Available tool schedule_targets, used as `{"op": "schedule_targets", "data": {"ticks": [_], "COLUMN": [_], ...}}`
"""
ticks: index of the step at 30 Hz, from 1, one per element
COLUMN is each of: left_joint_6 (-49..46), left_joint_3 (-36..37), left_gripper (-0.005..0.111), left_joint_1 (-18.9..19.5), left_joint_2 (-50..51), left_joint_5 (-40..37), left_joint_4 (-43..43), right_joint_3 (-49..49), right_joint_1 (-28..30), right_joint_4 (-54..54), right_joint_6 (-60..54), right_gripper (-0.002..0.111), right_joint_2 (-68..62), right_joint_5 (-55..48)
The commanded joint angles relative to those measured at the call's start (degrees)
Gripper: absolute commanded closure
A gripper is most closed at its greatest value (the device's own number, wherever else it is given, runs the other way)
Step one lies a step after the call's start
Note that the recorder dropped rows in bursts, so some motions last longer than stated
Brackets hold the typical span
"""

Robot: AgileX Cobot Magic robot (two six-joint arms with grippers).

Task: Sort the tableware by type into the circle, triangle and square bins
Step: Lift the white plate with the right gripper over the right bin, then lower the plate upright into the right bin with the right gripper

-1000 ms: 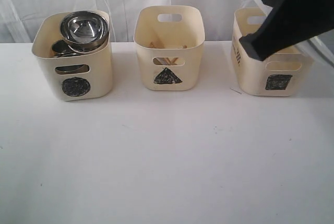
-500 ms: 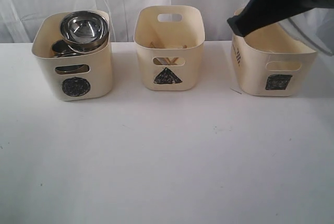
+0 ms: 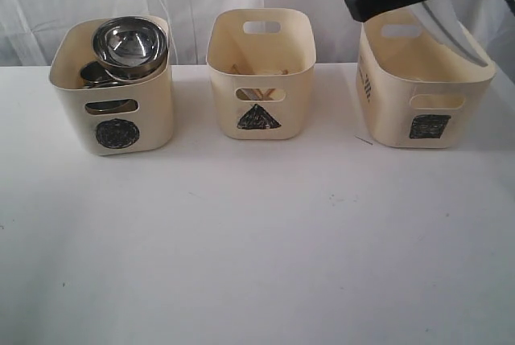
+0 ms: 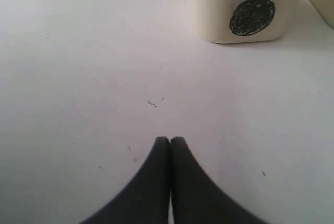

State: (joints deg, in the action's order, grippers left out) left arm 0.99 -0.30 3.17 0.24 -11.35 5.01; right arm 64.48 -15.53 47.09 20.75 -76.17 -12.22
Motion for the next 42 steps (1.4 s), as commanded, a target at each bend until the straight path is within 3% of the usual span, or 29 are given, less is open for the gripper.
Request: {"op": "schedule_targets", "data": {"ticks": [1, 16, 42], "left_joint_6": [0.2, 0.2, 0.2], "left_joint_3": [0.3, 0.3, 0.3], "left_gripper": [0.107, 0.107, 0.107], "left_joint_1": [0.1, 0.1, 0.1], "left_joint_2": [-0.2, -0.2, -0.2], "left_joint_5": [0.2, 0.2, 0.2], "left_joint_4": [0.4, 0.4, 0.4], "right_joint_3": [1.3, 11.8, 13.1], "right_joint_1": [2.1, 8.6, 8.7], "right_joint_4": [1.3, 1.3, 1.2], "right_joint_6": [-1.5, -4.5, -4.1], "right_gripper": [0.108, 0.108, 0.108], "right_joint_2": [-2.8, -18.7, -25.7], "right_joint_5": [4.1, 8.8, 12.2]}}
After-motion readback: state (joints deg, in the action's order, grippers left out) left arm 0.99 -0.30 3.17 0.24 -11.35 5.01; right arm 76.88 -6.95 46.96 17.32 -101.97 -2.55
